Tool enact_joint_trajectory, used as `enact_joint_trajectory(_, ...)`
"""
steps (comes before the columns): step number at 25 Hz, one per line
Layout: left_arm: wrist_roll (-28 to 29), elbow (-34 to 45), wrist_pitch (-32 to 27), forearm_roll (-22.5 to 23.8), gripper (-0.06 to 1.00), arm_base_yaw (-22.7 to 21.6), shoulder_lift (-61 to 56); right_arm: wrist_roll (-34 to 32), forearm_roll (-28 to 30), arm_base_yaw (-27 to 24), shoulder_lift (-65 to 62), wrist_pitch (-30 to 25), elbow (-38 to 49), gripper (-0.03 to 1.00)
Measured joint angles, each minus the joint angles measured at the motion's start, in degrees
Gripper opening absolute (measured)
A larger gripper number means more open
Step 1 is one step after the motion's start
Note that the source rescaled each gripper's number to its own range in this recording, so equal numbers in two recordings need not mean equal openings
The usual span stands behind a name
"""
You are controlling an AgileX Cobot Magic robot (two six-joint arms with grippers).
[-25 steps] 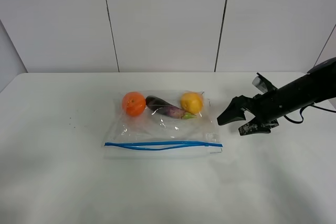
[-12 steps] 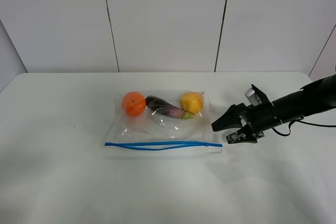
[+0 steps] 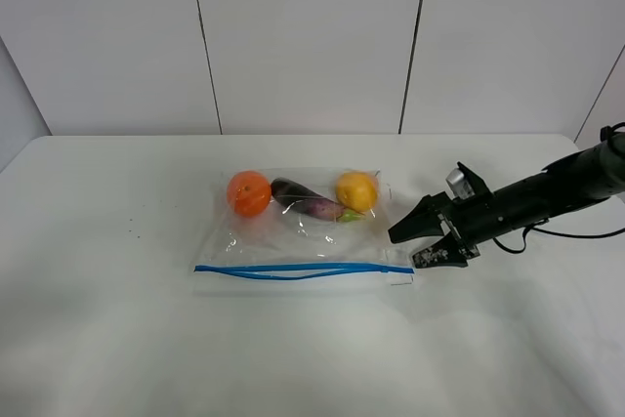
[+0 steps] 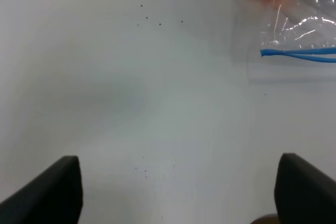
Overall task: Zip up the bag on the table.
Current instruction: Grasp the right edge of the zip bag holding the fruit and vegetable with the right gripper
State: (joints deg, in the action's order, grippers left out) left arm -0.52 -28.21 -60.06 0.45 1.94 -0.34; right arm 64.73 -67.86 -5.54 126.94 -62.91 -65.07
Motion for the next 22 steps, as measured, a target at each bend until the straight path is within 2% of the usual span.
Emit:
enact_joint_trajectory(10,0.0,0.0,0.0,0.0,1.00,0.0,0.0,2.0,-3.3,0.0,0.2,-0.4,0.0,0.96)
enact_joint_trajectory(22,0.0,0.0,0.0,0.0,1.00,0.0,0.0,2.1,-3.6,0.0,0.2,-0.4,0.0,0.95)
